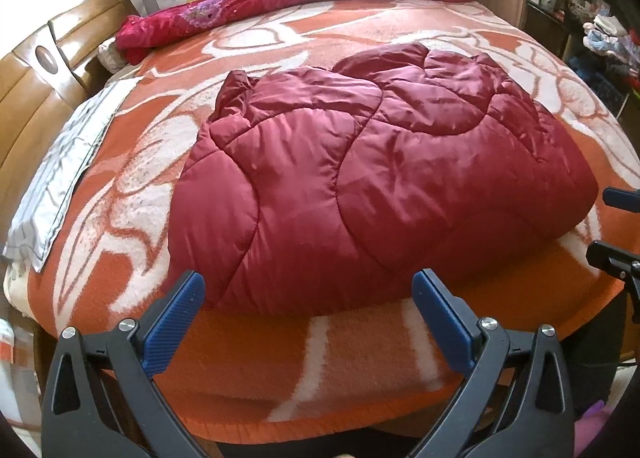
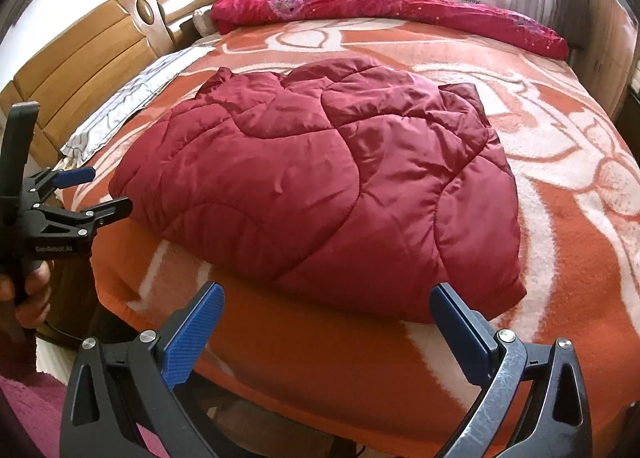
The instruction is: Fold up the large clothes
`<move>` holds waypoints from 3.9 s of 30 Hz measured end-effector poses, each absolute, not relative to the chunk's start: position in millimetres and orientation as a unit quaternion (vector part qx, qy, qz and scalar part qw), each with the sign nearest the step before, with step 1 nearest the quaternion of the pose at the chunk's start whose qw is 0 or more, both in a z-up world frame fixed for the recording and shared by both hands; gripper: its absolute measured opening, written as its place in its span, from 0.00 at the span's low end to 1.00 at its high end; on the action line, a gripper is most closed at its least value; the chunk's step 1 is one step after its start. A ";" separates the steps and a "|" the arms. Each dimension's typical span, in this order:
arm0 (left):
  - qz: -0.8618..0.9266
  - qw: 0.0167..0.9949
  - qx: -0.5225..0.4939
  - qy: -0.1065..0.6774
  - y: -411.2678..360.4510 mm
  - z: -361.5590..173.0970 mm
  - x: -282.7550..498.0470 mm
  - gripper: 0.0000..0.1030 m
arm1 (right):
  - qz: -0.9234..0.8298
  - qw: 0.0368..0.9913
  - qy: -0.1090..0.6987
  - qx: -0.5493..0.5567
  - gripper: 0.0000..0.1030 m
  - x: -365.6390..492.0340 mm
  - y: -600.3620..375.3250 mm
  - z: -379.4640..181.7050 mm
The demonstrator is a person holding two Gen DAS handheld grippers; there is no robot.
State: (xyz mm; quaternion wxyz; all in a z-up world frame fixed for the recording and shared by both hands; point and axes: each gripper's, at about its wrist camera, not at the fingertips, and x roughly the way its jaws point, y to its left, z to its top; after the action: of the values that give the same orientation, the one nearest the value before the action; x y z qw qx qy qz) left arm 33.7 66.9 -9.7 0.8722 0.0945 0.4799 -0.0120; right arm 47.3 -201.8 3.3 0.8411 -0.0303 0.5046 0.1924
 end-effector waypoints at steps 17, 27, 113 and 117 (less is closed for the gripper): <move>-0.016 0.877 0.097 0.470 55.5 0.0 52.4 1.00 | 0.197 0.842 0.501 -0.037 1.00 77.2 -202.3 12.5; -0.021 0.873 0.097 0.477 52.6 -1.4 61.1 1.00 | 0.202 0.840 0.502 -0.041 1.00 89.0 -196.3 13.8; -0.020 0.876 0.093 0.473 49.6 4.5 82.5 1.00 | 0.204 0.841 0.499 -0.041 1.00 116.1 -195.3 26.3; -0.023 0.876 0.093 0.473 49.6 6.0 83.1 1.00 | 0.204 0.841 0.499 -0.041 1.00 115.8 -194.7 26.4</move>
State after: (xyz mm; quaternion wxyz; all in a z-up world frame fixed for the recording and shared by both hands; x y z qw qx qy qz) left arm 83.1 49.6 6.0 0.8759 0.0929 0.4730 -0.0225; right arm 115.8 -194.7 26.4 0.8411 -0.0412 0.4994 0.2036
